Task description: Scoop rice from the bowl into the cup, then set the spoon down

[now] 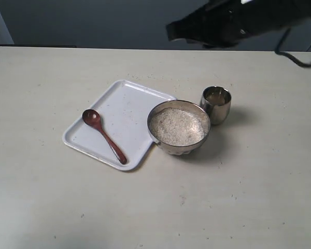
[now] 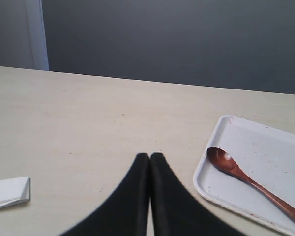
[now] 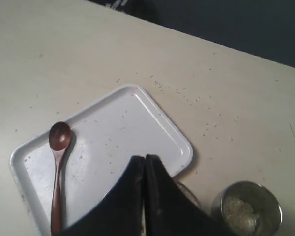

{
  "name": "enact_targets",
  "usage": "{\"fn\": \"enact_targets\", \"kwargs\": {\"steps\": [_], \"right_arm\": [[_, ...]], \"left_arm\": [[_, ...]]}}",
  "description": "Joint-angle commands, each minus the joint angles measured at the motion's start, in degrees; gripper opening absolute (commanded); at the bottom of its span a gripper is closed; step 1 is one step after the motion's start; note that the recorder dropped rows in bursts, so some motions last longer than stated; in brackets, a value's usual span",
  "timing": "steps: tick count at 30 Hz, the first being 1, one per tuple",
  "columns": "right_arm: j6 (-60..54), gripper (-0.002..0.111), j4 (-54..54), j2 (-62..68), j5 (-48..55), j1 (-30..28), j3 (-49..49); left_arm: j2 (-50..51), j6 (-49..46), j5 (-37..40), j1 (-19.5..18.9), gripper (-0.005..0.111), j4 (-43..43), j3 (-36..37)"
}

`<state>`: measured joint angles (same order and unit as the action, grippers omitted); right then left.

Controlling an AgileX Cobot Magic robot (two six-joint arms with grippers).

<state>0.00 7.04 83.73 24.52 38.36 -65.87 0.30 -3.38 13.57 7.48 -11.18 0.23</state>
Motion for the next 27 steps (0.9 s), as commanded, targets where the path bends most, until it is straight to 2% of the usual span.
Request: {"fn": "enact_targets", "kwargs": {"steps": [1, 5, 9, 17, 22, 27], "right_arm": [[0.0, 0.0, 5.05, -10.45, -9.43, -0.42, 13.49], [0.0, 0.0, 7.51, -17.91, -14.11, -0.42, 21.3], [0.0, 0.0, 8.14, -22.36, -13.01, -0.42, 25.09], [0.0, 0.0, 7.47, -23.44, -10.25, -0.42, 25.21], [-0.97, 0.0, -0.54, -23.44, -12.37, -0.42, 25.21], [-0.97, 0.0, -4.01, -24.31, -14.01, -1.2, 25.24]], "left_arm": [[-0.3, 0.26, -0.13, 0.05, 0.001, 0.09, -0.23], [-0.3, 0.26, -0.13, 0.05, 0.001, 0.09, -0.23], [-0.3, 0.26, -0.13, 0.05, 0.001, 0.09, -0.23], [-0.3, 0.26, -0.13, 0.05, 0.001, 0.09, -0.23], [-0.3, 0.26, -0.13, 0.05, 0.001, 0.09, -0.23], [-0.3, 0.26, -0.13, 0.05, 0.001, 0.09, -0.23]]}}
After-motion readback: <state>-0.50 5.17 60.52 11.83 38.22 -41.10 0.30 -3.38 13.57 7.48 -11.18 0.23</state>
